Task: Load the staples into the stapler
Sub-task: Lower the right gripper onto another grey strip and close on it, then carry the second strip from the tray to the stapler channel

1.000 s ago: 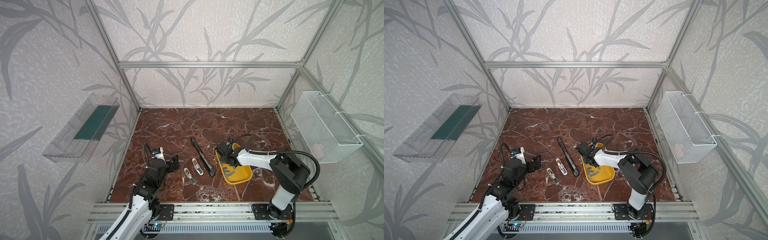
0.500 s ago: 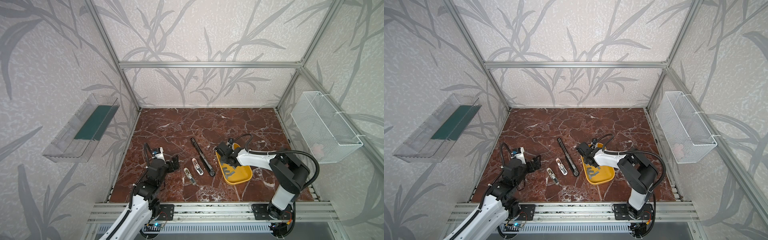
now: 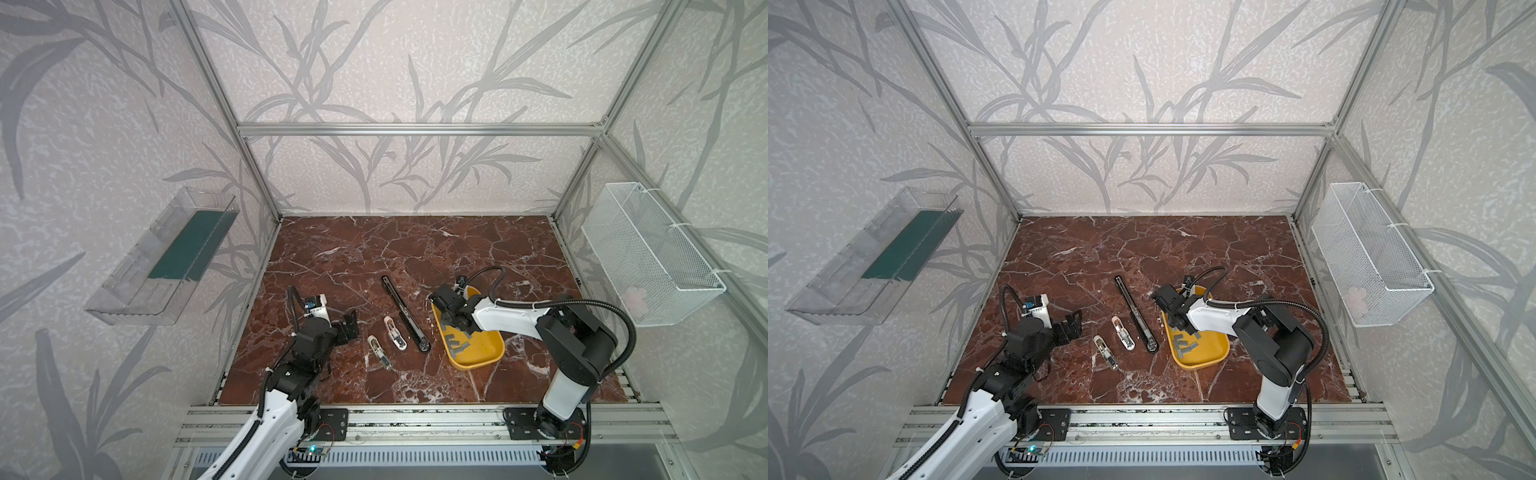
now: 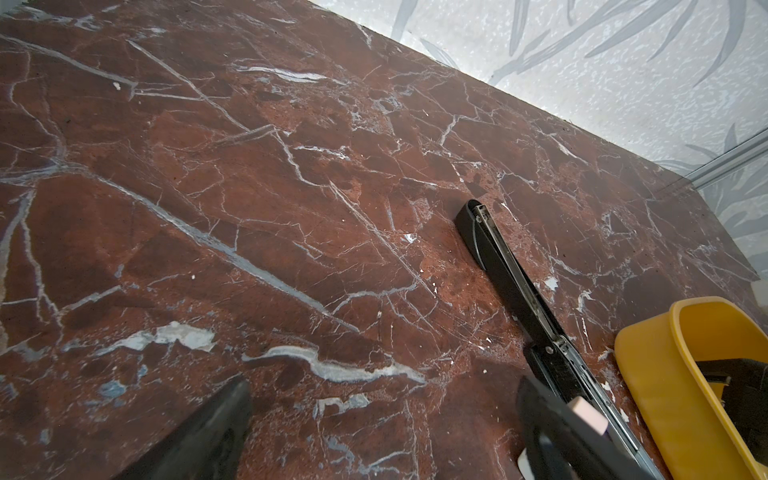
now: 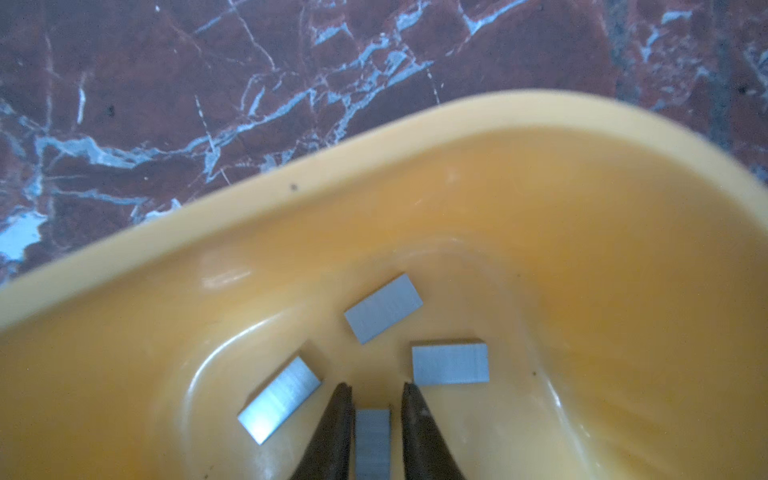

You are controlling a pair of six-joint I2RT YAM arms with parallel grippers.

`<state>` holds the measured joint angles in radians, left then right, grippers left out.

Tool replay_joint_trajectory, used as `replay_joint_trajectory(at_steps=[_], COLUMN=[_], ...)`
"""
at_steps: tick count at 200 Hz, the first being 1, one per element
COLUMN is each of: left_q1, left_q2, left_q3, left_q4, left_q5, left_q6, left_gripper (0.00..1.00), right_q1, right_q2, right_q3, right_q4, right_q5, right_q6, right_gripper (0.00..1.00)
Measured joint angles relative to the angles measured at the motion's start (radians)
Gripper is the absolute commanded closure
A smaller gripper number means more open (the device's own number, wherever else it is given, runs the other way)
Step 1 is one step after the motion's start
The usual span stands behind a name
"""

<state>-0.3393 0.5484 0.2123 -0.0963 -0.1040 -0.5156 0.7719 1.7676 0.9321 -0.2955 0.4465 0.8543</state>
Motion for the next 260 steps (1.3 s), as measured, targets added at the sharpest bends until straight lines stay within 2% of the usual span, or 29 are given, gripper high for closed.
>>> replay_joint_trajectory(at_steps=[95, 167, 204, 260], left_q1=[0.0, 0.0, -0.001, -0.001], left_q2=[0.0, -0.016, -0.041, -0.091], left_q3=[0.0, 0.0, 0.0, 0.0], left_q4=[0.0, 0.001, 0.0, 0.0], left_q5=[0.0, 0.014, 0.022, 0.04], left_q6=[0.0, 0.0, 0.0, 0.0], left_gripper=[0.01, 0.01, 0.01, 0.01], right_q1=[-0.002, 0.003, 0.023, 0.169], right_q2=[-0.032, -0.353, -0.46, -0.563], right_q3=[-0.014, -0.152, -0.199, -0.238], right_q4=[-0.013, -0.029, -0.009, 0.097], right_q5=[-0.009, -0.032, -0.041, -0.034], right_q6=[-0.017, -0.1, -0.148, -0.288], right_gripper=[0.83, 0.84, 0.84, 0.85])
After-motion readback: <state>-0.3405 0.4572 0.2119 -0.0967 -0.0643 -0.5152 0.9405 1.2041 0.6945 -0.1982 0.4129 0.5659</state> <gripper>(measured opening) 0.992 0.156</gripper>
